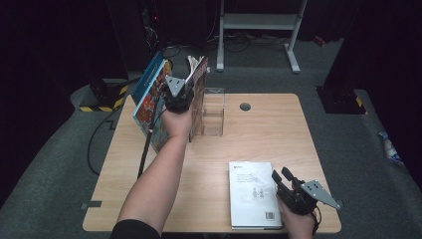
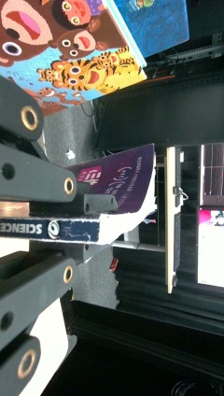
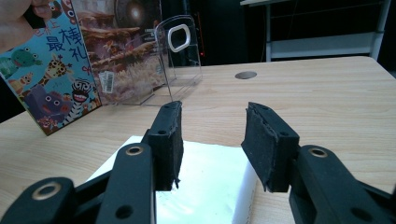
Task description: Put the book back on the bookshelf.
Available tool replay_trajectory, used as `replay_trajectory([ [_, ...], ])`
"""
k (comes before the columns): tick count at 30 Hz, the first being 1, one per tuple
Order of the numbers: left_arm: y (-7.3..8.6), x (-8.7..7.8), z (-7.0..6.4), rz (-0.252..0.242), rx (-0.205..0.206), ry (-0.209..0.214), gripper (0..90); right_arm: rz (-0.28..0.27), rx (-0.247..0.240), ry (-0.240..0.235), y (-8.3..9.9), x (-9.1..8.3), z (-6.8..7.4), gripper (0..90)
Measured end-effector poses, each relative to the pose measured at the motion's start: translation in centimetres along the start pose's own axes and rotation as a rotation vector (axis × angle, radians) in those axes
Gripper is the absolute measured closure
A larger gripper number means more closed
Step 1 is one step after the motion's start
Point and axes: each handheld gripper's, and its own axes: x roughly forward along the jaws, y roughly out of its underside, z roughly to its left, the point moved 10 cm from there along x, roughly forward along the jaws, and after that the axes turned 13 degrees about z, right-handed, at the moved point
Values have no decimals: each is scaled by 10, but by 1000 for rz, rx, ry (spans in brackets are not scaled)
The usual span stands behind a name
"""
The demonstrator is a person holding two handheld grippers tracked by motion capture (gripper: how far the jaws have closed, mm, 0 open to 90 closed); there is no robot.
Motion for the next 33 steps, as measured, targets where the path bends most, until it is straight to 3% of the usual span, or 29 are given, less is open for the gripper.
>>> replay_trajectory([
  [21, -2, 4, 1, 9, 24, -34, 840, -2, 1, -1, 0, -1, -1, 565],
  [33, 7, -7, 20, 7, 32, -103, 839, 0, -9, 0, 0, 0, 2, 566],
])
